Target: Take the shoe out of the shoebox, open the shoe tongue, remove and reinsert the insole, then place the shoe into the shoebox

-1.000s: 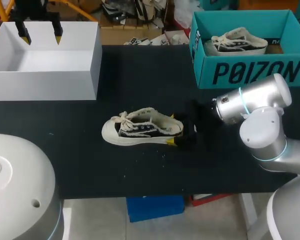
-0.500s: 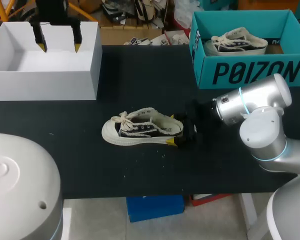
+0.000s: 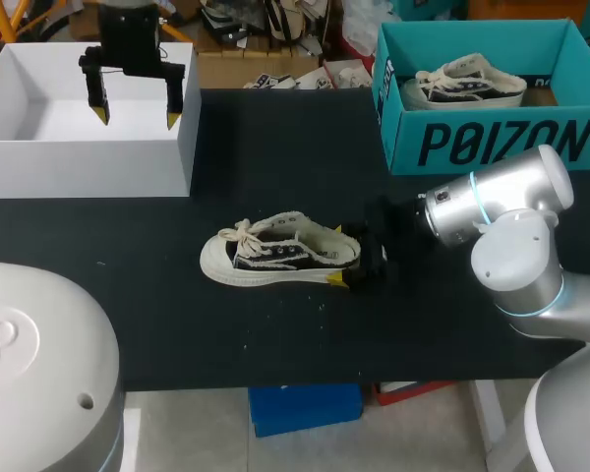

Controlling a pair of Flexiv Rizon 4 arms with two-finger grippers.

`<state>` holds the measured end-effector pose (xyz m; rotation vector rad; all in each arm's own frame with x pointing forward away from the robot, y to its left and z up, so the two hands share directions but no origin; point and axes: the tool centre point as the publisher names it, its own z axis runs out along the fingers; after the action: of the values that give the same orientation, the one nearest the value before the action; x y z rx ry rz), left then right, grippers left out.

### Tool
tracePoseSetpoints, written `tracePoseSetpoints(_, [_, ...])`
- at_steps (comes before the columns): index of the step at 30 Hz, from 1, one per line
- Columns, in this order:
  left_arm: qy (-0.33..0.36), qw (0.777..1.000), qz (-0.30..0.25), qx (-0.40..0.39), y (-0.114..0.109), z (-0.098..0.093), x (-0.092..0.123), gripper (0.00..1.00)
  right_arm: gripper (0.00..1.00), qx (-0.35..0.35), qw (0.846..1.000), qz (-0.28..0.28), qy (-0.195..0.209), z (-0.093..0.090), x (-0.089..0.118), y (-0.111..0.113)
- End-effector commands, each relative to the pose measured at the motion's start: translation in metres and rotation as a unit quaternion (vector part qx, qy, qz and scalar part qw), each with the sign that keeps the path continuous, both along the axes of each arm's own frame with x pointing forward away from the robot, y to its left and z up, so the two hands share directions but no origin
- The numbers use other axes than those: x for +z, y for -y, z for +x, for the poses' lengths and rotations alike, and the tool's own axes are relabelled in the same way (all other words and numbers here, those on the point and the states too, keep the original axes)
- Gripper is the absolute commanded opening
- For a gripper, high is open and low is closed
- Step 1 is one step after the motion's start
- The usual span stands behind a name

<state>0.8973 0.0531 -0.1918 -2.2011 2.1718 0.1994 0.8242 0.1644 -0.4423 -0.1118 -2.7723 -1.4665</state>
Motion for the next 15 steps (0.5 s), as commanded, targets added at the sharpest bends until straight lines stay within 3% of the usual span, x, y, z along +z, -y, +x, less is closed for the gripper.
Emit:
tracePoseSetpoints(1, [0.0,1.0,-0.001,-0.005,-0.001,-0.003,-0.001,1.0,0.0,-0.001,1.0,-0.001,0.0,-0.002,-0.004,-0.002])
tracePoseSetpoints(15, [-0.045,0.997,-0.043,-0.055,0.084,-0.038,-0.036,1.0,0.0,-0.001,1.0,-0.001,0.0,-0.002,-0.004,-0.002])
